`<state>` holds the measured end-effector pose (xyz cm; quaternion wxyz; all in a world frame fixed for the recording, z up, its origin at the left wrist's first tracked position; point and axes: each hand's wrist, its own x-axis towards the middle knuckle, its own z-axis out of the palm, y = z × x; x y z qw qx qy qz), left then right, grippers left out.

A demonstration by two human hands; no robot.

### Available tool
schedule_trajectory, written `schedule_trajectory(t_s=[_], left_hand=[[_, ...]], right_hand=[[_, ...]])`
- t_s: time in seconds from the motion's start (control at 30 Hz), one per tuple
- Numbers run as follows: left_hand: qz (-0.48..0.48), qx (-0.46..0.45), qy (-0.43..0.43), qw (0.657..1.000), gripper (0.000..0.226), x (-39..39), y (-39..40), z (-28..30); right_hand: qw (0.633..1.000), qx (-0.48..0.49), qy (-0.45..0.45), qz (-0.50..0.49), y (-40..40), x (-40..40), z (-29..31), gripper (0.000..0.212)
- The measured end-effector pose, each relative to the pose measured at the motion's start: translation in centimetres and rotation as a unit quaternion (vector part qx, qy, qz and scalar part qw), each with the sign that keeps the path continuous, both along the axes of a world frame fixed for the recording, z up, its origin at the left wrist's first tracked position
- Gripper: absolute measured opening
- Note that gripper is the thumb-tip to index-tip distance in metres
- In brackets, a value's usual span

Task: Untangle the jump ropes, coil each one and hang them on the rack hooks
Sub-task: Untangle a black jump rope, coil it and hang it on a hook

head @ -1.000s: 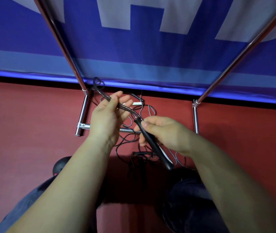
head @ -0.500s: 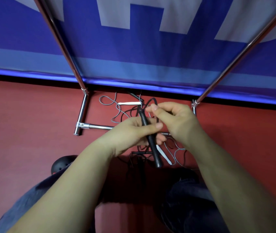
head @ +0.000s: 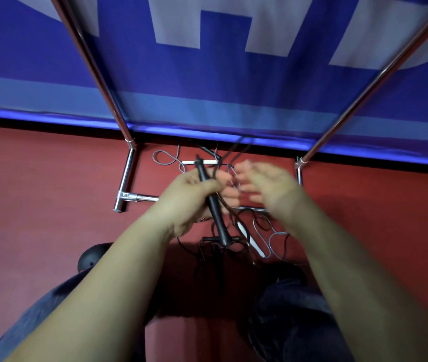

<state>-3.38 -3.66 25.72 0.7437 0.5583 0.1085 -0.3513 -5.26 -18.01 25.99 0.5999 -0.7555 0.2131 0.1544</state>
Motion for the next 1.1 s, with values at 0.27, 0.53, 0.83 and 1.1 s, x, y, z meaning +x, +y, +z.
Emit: schedule_trajectory(t_s=[0.27,0.53,0.83,1.1], left_hand=[[0.253,-0.045,0.010,0.966,0.018,1.6,1.4,-0.6],[0.178,-0.049,-0.033,0.982,0.013,1.2,0.9,0.1],[-0.079,0.012,-0.095,0.992,0.020,-0.2,0.3,-0.1],[-0.112,0.143,-0.116,0.977,0.019,-0.3,0.2,-0.4]], right_hand=[[0.956,-0.159,0.010,0.246,0.1,-1.2,-0.7,0.020],[0.968,-0.191,-0.023,0.162,-0.4,-0.7,-0.3,0.034],[0.994,0.102,-0.025,-0.014,-0.1,-0.2,0.9,0.011],[0.989,0.080,-0.088,-0.090,0.1,-0.1,1.4,0.011]])
